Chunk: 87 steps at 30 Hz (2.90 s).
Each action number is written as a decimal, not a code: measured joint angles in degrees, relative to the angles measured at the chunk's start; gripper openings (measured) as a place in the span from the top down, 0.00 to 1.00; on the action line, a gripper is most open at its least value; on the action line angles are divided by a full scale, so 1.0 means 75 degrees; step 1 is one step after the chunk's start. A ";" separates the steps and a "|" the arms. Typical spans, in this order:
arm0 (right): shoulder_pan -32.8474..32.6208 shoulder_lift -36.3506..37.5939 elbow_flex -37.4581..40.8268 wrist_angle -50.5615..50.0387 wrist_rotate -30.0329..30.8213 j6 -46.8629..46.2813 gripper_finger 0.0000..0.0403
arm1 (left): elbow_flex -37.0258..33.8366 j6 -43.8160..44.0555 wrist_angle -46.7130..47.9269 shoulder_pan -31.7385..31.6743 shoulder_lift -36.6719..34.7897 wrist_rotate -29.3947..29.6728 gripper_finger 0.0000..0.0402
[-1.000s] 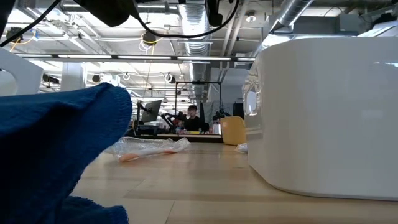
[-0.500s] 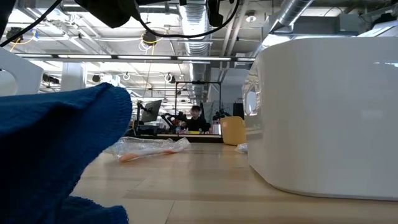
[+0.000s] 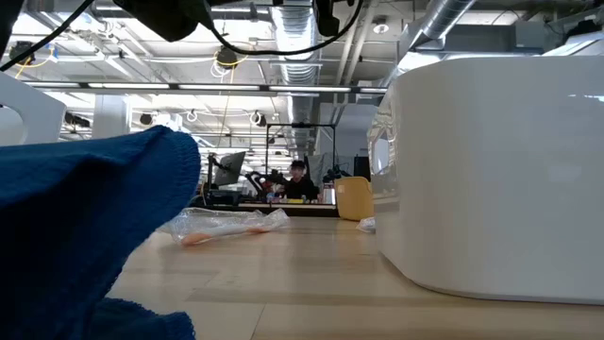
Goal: Pick & Place Toothbrushes
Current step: Put the blue toothbrush into the left white bin
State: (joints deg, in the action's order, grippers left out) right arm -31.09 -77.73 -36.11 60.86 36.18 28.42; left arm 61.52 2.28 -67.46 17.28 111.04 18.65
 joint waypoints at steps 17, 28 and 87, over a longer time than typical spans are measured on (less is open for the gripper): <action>0.0012 -0.0003 0.0002 -0.0029 0.0006 0.0000 1.00 | 0.0000 0.0311 0.0058 -0.0217 0.0000 0.0054 0.72; -0.0063 0.0013 0.0002 -0.0071 0.0192 -0.0464 0.98 | 0.0003 0.0341 0.0108 -0.0104 0.0000 -0.0082 0.96; -0.2031 0.0032 -0.1403 0.0291 0.4578 0.3407 0.29 | 0.0000 1.2400 1.4598 0.4340 -0.2510 -0.3372 0.96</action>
State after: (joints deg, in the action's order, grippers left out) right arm -46.33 -77.49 -46.63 63.05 70.52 53.98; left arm 61.52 95.29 42.02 49.83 92.22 -6.64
